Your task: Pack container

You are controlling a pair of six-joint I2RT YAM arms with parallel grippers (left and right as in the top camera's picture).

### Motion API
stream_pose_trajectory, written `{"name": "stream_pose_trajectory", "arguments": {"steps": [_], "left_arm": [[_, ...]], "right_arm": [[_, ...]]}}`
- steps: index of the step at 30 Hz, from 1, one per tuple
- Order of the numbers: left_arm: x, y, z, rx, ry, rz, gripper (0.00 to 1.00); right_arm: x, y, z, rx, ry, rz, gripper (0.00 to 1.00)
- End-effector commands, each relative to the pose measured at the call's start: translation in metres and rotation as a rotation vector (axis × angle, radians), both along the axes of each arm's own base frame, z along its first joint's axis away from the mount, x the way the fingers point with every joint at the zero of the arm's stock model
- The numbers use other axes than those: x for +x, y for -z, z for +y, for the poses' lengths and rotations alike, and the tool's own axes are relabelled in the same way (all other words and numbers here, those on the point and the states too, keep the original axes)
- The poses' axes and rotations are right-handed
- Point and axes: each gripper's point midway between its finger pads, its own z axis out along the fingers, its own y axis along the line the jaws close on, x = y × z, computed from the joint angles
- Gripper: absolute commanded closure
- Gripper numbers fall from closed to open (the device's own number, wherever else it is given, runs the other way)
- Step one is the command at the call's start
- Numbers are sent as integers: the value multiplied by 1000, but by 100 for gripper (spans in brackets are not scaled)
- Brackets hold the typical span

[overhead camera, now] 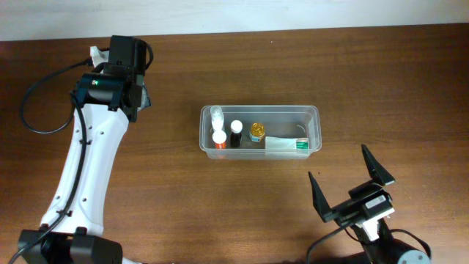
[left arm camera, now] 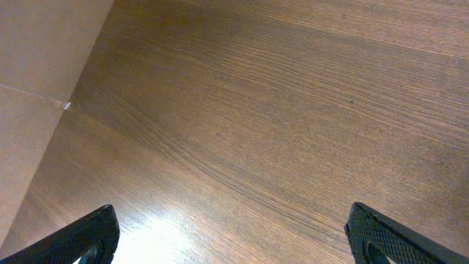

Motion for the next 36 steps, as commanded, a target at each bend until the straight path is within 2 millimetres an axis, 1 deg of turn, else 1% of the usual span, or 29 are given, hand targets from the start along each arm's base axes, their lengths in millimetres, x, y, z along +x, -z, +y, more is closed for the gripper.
{"name": "stream_pose_trajectory", "arguments": {"steps": [1, 6, 11, 13, 18, 21, 24, 30, 33, 36], "left_arm": [[-2, -15, 4, 8, -9, -38, 1], [-2, -15, 4, 8, -9, -38, 0], [-2, -15, 4, 8, -9, -38, 1], [-2, -15, 4, 8, -9, -38, 0], [-2, -15, 4, 8, -9, -38, 1], [-2, -15, 4, 8, -9, -38, 1], [-2, -15, 4, 8, -9, -38, 1], [-2, -15, 4, 8, -9, -38, 1], [-2, -15, 4, 8, -9, -38, 1], [-2, -15, 4, 8, -9, -38, 1]], "right_arm": [[10, 16, -8, 68, 33, 56, 2], [17, 34, -8, 62, 43, 94, 2], [24, 56, -8, 58, 49, 124, 2], [27, 63, -9, 79, 49, 131, 2], [30, 70, -10, 75, 59, 163, 2], [32, 80, -10, 67, 65, 201, 2], [35, 94, -10, 54, 72, 261, 2], [41, 132, -15, 24, 115, 410, 2], [41, 149, -15, 6, 120, 480, 2], [41, 153, -15, 2, 120, 496, 2]]}}
